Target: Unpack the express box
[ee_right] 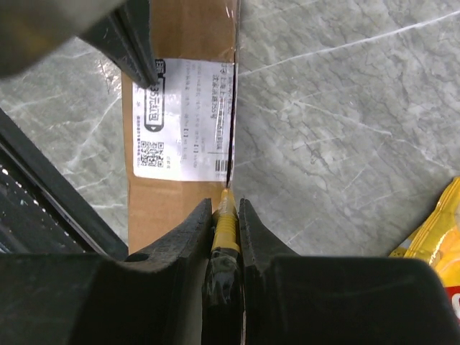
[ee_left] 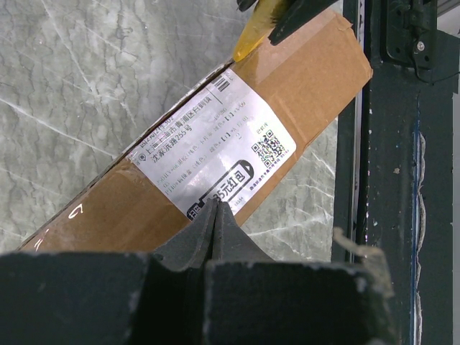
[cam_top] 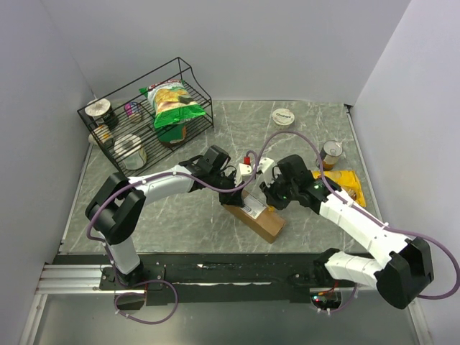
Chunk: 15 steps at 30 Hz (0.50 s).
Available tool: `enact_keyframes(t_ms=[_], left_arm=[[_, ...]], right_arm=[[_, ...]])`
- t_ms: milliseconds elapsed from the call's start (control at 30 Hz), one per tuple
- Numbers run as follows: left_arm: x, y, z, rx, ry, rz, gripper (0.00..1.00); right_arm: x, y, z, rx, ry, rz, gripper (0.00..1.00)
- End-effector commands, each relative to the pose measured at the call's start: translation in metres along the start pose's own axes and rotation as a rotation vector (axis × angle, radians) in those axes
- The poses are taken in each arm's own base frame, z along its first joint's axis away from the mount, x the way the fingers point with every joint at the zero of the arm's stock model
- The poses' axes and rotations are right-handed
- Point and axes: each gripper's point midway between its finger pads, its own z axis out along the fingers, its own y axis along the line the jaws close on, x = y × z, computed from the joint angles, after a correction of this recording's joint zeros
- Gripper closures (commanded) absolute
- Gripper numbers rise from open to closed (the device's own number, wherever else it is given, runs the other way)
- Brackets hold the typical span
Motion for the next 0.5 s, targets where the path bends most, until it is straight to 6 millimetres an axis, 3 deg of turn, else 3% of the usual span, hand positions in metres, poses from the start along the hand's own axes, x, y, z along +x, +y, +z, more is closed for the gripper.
enact_keyframes(t_ms=[0, 267, 367, 467], left_arm=[[0.078, 0.008, 0.013, -0.057, 0.230, -0.116, 0.99], [0.083, 0.013, 0.013, -0.088, 0.260, -0.138, 0.99], [0.088, 0.018, 0.013, -0.105, 0.284, -0.154, 0.99], [0.093, 0.024, 0.014, -0.131, 0.309, -0.168, 0.99]], right_arm=[[-0.020, -0.007, -0.003, 0.027, -0.064, -0.014, 1.00], [0.011, 0.002, -0.036, 0.027, 0.013, -0.027, 1.00], [0.007, -0.003, -0.049, 0.055, -0.029, -0.038, 1.00], [0.009, -0.004, -0.048, 0.050, 0.009, -0.046, 1.00]])
